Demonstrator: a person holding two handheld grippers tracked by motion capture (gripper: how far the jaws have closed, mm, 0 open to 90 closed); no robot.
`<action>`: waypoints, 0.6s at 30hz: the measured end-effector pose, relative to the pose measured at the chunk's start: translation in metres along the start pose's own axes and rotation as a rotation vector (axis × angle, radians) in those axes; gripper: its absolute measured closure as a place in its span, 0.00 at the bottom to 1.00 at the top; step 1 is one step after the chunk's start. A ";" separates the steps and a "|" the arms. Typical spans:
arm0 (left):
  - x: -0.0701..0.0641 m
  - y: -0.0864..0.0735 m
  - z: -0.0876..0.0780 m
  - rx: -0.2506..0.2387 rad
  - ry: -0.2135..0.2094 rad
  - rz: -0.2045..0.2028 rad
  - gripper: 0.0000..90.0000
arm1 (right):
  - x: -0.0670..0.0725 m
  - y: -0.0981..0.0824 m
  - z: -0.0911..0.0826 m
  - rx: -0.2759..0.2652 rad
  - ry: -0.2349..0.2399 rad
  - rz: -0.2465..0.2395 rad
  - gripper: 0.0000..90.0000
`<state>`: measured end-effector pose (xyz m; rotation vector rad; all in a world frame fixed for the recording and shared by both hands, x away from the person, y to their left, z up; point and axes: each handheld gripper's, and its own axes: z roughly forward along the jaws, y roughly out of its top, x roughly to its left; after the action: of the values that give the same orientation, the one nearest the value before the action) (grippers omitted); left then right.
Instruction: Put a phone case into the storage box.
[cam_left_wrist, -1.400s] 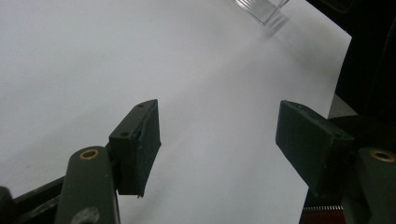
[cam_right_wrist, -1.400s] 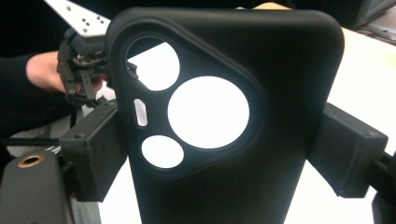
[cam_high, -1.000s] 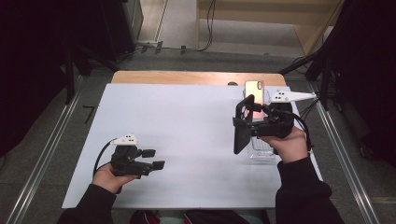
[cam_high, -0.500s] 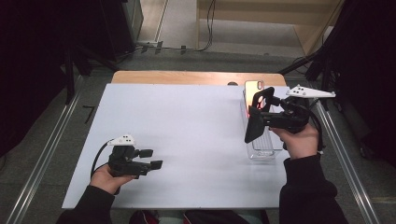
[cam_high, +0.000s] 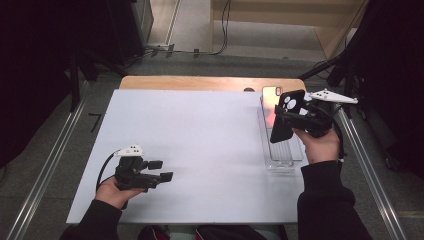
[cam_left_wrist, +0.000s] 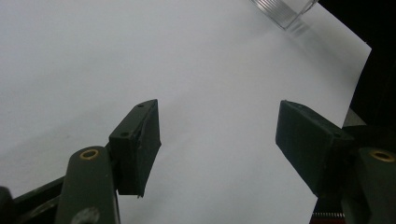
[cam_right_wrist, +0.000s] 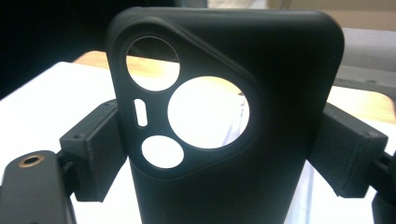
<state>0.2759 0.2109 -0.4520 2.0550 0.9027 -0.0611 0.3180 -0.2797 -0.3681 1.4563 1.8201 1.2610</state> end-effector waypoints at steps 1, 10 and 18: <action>0.000 0.000 0.000 -0.002 -0.001 -0.002 0.34 | -0.002 0.000 0.003 -0.001 -0.010 0.005 0.13; 0.001 0.000 -0.002 -0.015 -0.002 -0.005 0.34 | -0.013 -0.002 0.030 0.025 -0.074 0.021 0.13; 0.001 0.001 0.000 -0.013 -0.004 -0.006 0.34 | -0.025 -0.006 0.063 0.050 -0.119 0.047 0.13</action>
<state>0.2771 0.2111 -0.4513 2.0400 0.9049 -0.0622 0.3740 -0.2810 -0.4063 1.5746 1.7605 1.1330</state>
